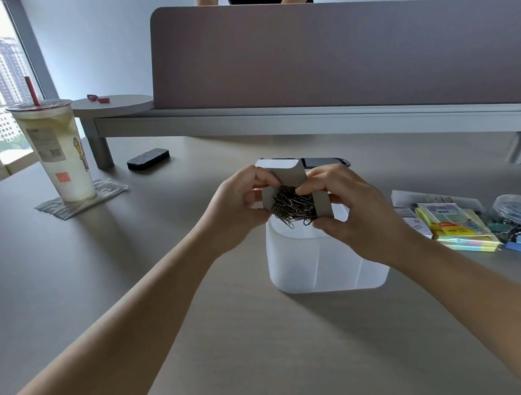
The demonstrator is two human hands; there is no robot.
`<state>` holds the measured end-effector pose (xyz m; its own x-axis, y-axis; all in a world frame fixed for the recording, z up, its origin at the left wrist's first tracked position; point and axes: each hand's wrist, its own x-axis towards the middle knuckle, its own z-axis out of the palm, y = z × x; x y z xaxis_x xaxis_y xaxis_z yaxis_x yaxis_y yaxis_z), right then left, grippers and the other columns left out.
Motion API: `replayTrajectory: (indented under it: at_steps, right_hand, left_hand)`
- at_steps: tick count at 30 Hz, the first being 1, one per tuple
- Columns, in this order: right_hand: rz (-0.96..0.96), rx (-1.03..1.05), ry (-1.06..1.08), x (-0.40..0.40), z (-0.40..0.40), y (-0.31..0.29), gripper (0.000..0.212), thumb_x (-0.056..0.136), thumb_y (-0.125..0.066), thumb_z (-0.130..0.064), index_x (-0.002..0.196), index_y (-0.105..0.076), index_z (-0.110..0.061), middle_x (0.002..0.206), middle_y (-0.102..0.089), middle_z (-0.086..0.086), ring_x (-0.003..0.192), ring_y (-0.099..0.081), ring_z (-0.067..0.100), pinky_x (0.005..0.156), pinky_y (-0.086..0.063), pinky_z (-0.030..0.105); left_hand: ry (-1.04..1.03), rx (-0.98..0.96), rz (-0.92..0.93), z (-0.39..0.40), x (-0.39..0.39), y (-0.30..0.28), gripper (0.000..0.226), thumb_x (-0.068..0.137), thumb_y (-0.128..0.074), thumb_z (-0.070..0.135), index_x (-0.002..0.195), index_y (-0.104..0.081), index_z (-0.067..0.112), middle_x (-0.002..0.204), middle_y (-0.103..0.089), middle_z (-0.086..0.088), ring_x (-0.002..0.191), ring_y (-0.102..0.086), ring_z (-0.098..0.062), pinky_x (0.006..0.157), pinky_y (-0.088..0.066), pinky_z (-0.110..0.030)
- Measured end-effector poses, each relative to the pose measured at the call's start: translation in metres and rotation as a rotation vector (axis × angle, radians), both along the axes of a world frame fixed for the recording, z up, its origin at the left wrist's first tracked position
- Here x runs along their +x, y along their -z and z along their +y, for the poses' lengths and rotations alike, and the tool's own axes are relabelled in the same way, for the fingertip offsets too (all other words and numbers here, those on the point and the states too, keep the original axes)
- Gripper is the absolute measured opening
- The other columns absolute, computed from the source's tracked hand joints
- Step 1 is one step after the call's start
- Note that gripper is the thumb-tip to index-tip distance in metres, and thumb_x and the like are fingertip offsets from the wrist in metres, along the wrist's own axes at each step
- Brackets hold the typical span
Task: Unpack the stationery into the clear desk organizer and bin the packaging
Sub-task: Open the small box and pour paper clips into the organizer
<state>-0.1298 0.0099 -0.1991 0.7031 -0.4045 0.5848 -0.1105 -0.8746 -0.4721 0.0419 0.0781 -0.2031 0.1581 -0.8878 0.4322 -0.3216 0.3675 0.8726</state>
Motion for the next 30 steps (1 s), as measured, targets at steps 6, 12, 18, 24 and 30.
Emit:
replayTrajectory:
  at_steps: [6,12,18,24,30]
  right_hand:
    - [-0.003,0.015,-0.006,0.0006,-0.0013,-0.0011,0.059,0.069,-0.064,0.01,0.109,-0.048,-0.03,0.115,-0.044,-0.002,0.101,-0.039,-0.007,0.086,-0.036,0.002]
    - [-0.022,-0.014,-0.019,-0.0007,-0.0034,-0.0002,0.054,0.067,-0.059,0.005,0.11,-0.053,-0.025,0.115,-0.046,-0.003,0.102,-0.041,-0.005,0.086,-0.038,0.008]
    - [-0.034,-0.037,-0.001,-0.0009,-0.0032,0.0005,0.05,0.066,-0.057,-0.002,0.105,-0.049,-0.032,0.11,-0.045,-0.01,0.1,-0.041,-0.007,0.084,-0.039,0.004]
    - [-0.01,-0.024,0.016,0.0001,0.0002,0.0003,0.046,0.067,-0.063,0.005,0.11,-0.058,-0.01,0.111,-0.046,-0.003,0.099,-0.04,-0.005,0.084,-0.036,0.002]
    - [-0.008,-0.053,0.035,-0.0002,0.0035,0.0004,0.046,0.066,-0.058,0.001,0.111,-0.057,-0.009,0.113,-0.044,-0.003,0.101,-0.043,0.003,0.083,-0.037,0.005]
  left_hand:
    - [0.0,-0.008,0.024,-0.0007,-0.0001,0.0031,0.046,0.069,-0.051,-0.027,0.079,-0.052,0.018,0.084,-0.056,0.006,0.065,-0.059,0.008,0.062,-0.046,-0.01]
    - [-0.004,-0.017,0.008,-0.0021,-0.0001,0.003,0.048,0.069,-0.051,-0.027,0.079,-0.053,0.019,0.085,-0.057,0.006,0.066,-0.059,0.008,0.063,-0.047,-0.011]
    - [0.002,-0.021,0.016,-0.0013,-0.0029,0.0036,0.049,0.068,-0.049,-0.03,0.079,-0.052,0.018,0.086,-0.056,0.004,0.069,-0.06,0.008,0.061,-0.047,-0.012]
    - [-0.004,-0.024,0.006,0.0008,-0.0003,0.0023,0.045,0.07,-0.052,-0.027,0.079,-0.052,0.017,0.086,-0.056,0.004,0.069,-0.06,0.006,0.062,-0.047,-0.013]
    - [-0.002,-0.017,0.008,0.0031,-0.0021,0.001,0.045,0.07,-0.052,-0.026,0.079,-0.052,0.017,0.086,-0.056,0.005,0.069,-0.06,0.007,0.061,-0.047,-0.01]
